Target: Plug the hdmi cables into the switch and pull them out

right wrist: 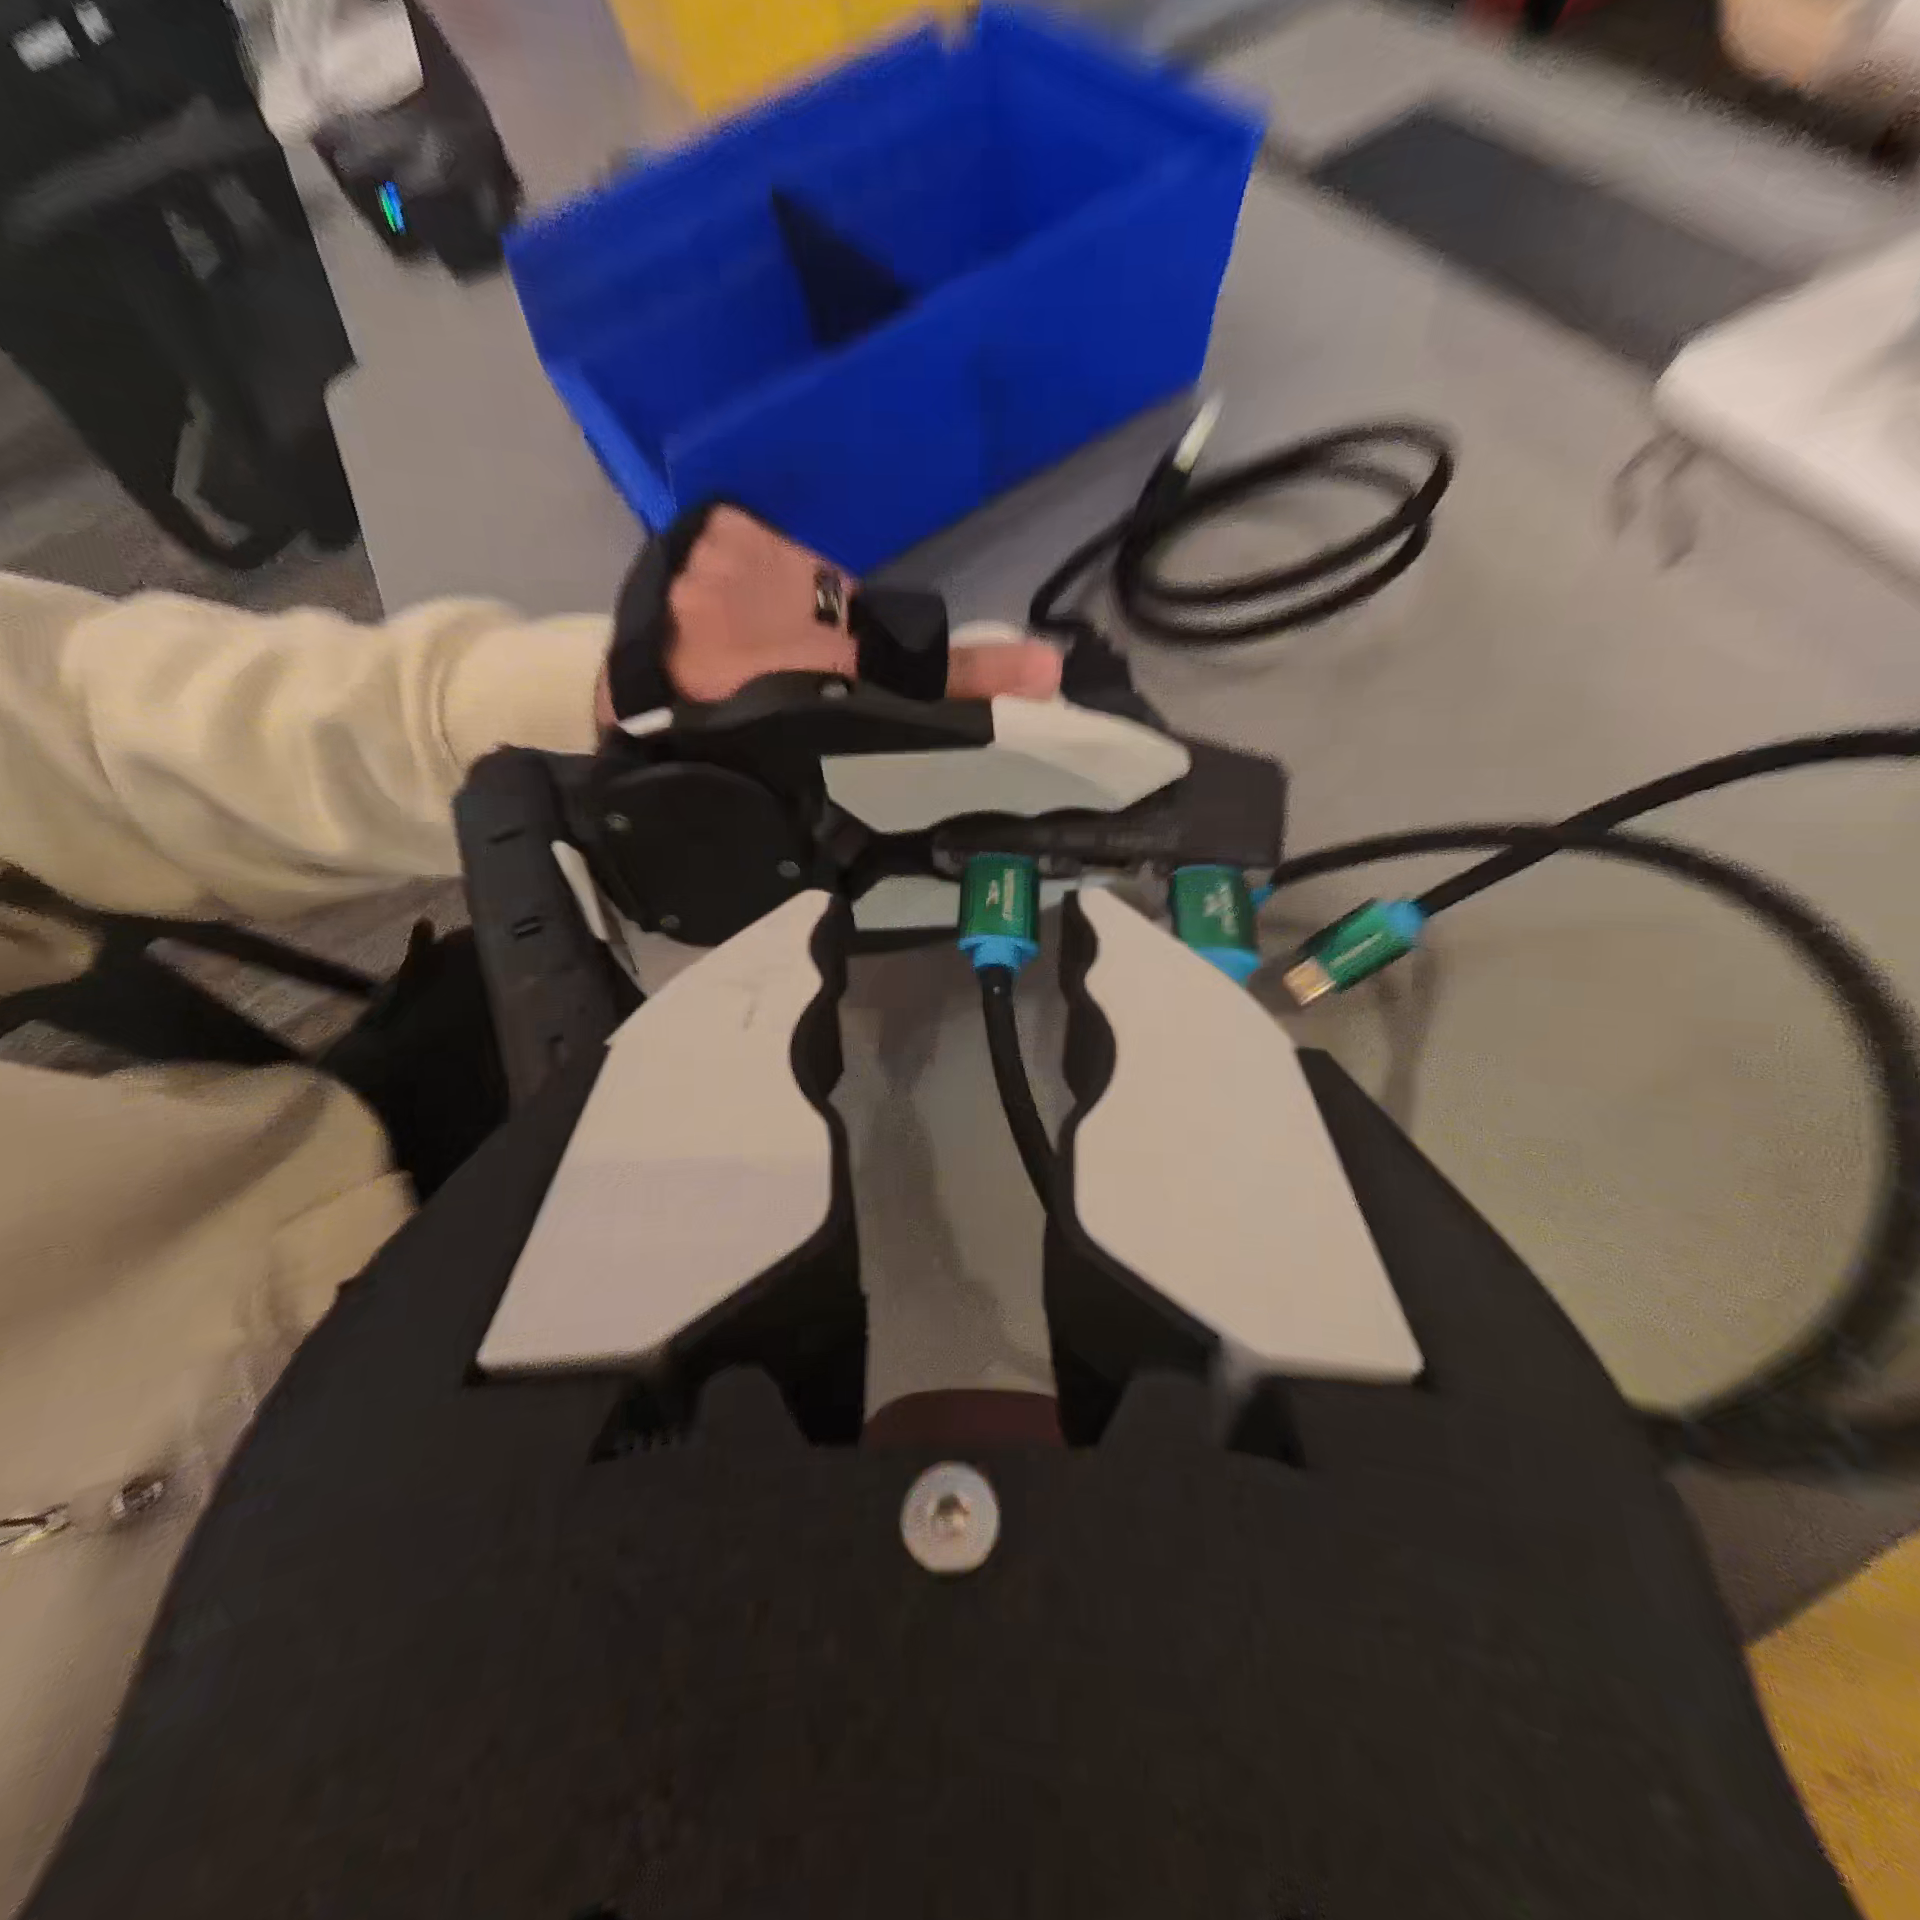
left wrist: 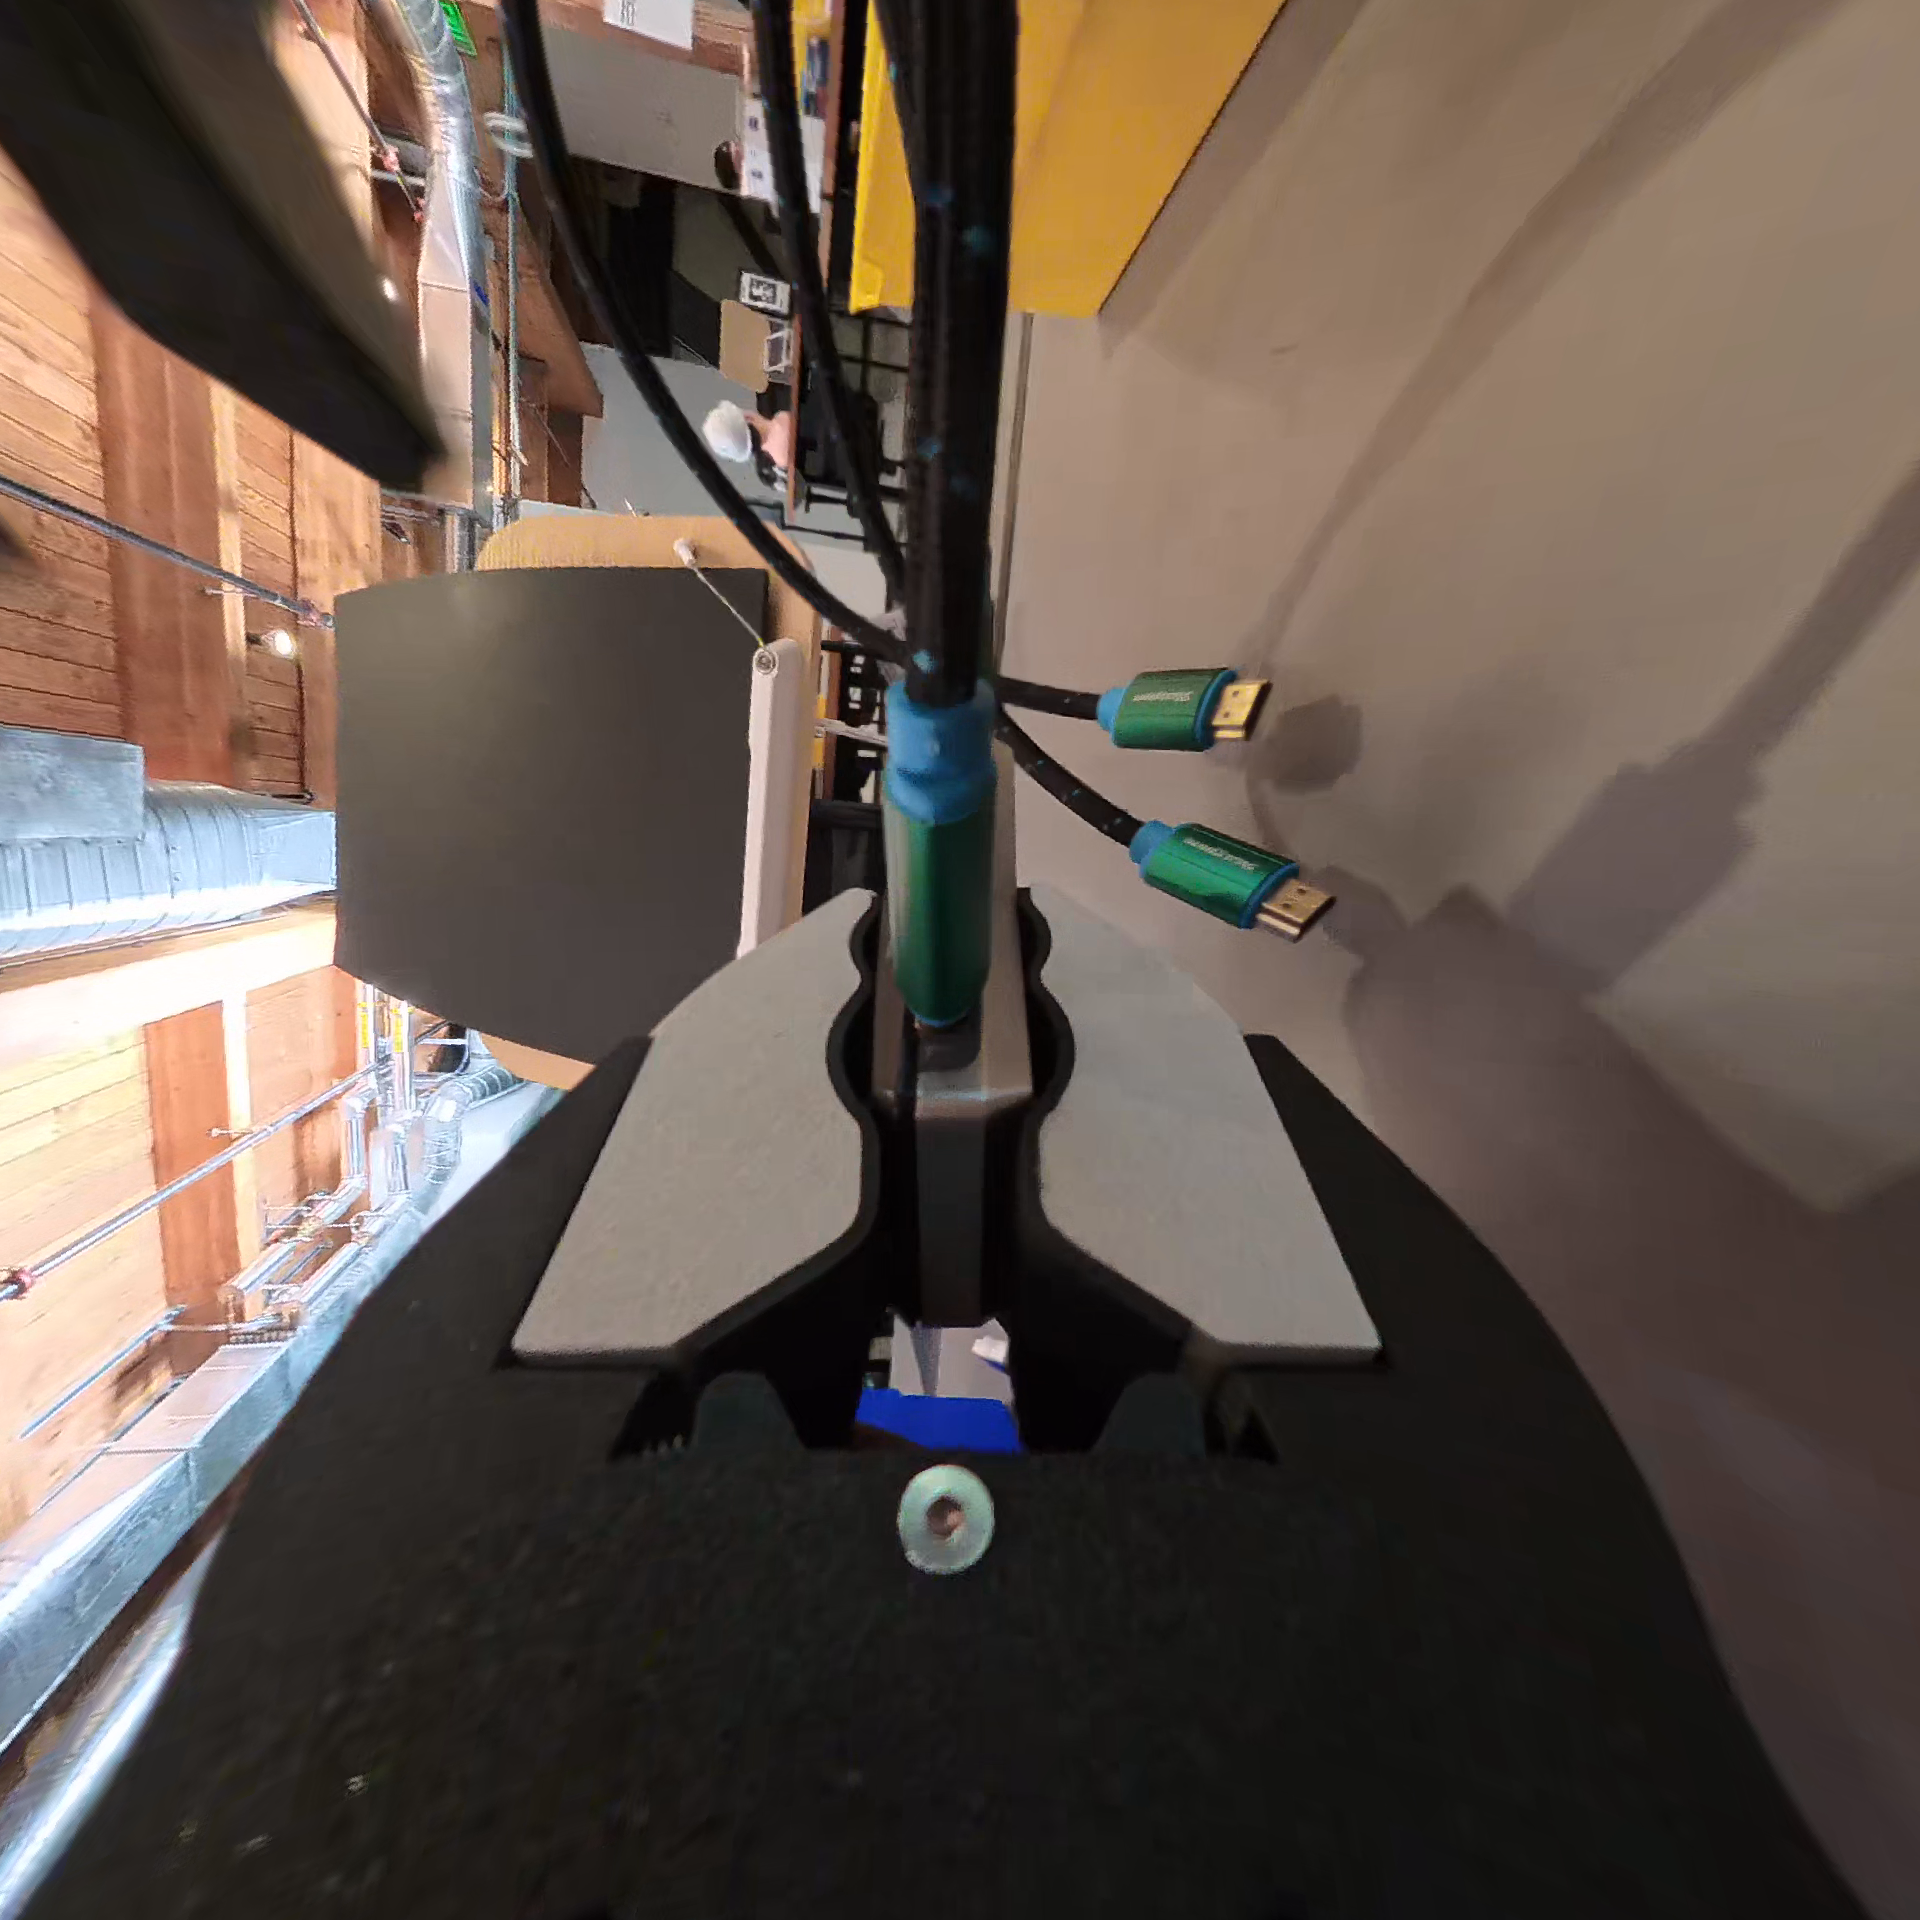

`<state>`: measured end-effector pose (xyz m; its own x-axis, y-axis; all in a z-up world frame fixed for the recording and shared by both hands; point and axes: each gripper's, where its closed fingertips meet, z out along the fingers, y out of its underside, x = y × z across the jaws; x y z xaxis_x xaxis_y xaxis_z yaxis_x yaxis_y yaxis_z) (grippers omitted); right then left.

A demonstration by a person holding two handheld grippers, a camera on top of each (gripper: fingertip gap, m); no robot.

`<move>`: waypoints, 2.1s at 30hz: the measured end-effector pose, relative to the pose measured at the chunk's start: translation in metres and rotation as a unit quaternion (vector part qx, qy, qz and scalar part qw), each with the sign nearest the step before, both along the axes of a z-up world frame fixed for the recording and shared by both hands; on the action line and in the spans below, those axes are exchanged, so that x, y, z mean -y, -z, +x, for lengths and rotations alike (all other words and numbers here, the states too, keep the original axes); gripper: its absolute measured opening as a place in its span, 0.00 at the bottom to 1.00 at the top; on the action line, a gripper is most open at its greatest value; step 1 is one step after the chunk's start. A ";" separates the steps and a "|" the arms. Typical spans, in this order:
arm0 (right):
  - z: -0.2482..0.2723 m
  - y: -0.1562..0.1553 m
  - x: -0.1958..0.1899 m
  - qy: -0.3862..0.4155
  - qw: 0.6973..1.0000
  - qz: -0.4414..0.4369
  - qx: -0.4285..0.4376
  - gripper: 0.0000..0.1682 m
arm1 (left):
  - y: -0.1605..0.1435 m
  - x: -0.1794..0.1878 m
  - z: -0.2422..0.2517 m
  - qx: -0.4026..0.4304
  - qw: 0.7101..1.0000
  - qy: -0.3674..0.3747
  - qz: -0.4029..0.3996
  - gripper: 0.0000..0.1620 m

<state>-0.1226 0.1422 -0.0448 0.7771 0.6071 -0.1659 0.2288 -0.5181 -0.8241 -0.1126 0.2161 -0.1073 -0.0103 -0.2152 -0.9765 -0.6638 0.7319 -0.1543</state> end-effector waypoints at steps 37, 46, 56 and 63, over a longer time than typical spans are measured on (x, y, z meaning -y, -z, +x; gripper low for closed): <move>0.005 0.069 0.010 0.040 0.991 0.027 0.126 0.12 | 0.017 0.038 0.024 0.022 0.995 0.074 -0.063 0.15; 0.047 0.030 0.028 0.081 0.989 0.054 0.109 0.11 | -0.005 -0.006 0.005 0.063 0.994 0.003 -0.085 0.14; 0.012 0.106 -0.004 0.016 0.994 0.032 0.104 0.14 | -0.004 -0.021 -0.009 0.058 0.994 -0.031 -0.083 0.14; 0.014 0.048 -0.034 0.073 0.991 0.110 0.003 0.30 | -0.017 -0.019 -0.017 0.098 0.989 -0.034 -0.105 0.14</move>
